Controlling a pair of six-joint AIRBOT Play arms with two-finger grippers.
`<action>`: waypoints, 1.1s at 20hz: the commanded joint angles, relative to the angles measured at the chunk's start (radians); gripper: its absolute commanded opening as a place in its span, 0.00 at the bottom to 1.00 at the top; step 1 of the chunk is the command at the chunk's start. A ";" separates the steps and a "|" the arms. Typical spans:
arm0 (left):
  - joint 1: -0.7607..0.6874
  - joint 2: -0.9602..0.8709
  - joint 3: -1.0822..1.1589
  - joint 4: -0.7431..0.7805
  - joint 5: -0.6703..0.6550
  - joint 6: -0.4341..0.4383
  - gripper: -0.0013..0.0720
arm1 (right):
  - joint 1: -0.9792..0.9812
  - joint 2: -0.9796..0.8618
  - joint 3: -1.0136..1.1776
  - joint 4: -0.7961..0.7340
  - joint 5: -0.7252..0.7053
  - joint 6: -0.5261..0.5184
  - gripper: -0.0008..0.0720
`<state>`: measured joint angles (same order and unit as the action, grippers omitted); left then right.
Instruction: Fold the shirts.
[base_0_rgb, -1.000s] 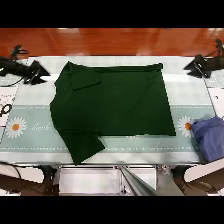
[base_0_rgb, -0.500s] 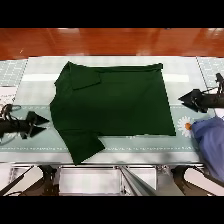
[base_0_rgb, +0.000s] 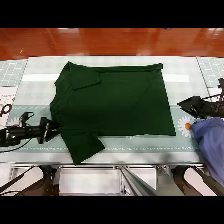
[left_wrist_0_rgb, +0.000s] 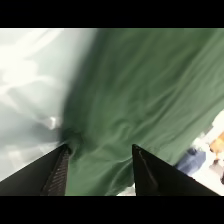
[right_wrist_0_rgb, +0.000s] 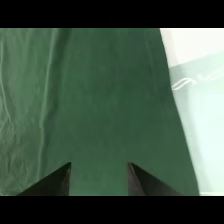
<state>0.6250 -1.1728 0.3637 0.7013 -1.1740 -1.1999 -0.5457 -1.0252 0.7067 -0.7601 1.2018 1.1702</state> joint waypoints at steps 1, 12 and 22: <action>-0.145 -0.070 0.029 -0.057 0.113 0.037 0.66 | -0.001 0.008 -0.005 -0.004 0.000 0.015 0.57; -0.227 -0.061 0.114 -0.025 0.082 0.047 0.05 | -0.156 0.001 -0.183 -0.338 0.101 0.178 0.58; -0.227 -0.061 0.114 -0.025 0.083 0.044 0.05 | -0.014 -0.264 -0.182 -0.112 -0.039 0.066 0.58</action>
<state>0.3988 -1.2343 0.4770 0.6765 -1.0912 -1.1542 -0.6018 -1.2137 0.5266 -0.9791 1.2552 1.2957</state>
